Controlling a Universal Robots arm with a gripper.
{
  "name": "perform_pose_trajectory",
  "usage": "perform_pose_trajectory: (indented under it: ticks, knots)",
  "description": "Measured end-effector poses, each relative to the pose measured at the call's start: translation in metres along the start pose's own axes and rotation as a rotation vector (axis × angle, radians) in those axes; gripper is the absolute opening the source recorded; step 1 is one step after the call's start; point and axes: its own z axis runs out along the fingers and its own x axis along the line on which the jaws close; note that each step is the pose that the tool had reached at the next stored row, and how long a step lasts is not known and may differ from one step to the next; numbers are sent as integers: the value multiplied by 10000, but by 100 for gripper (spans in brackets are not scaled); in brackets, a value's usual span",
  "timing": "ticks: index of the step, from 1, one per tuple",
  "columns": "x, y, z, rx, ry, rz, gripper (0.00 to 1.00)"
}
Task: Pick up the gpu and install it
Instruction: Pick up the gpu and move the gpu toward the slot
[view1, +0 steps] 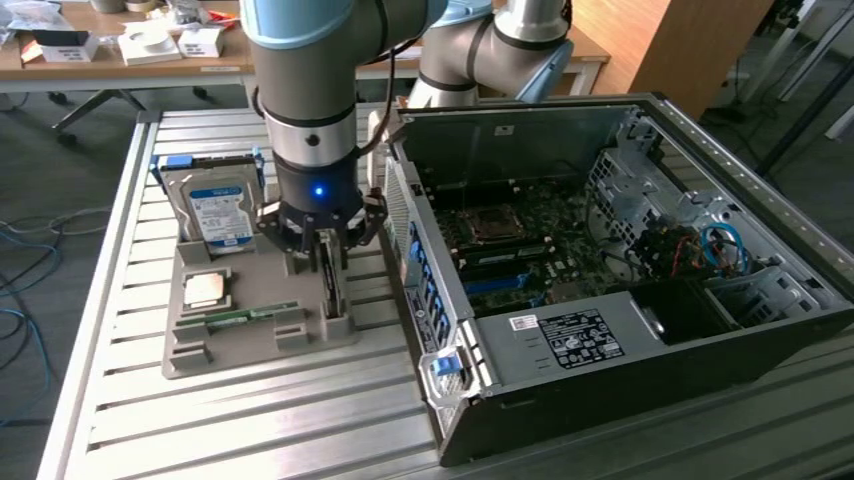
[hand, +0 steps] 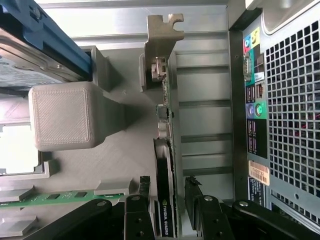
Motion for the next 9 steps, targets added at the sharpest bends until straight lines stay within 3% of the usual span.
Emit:
perform_pose_trajectory:
  ticks: [9]
  knots:
    - [2,-3,62,3,3,0,42]
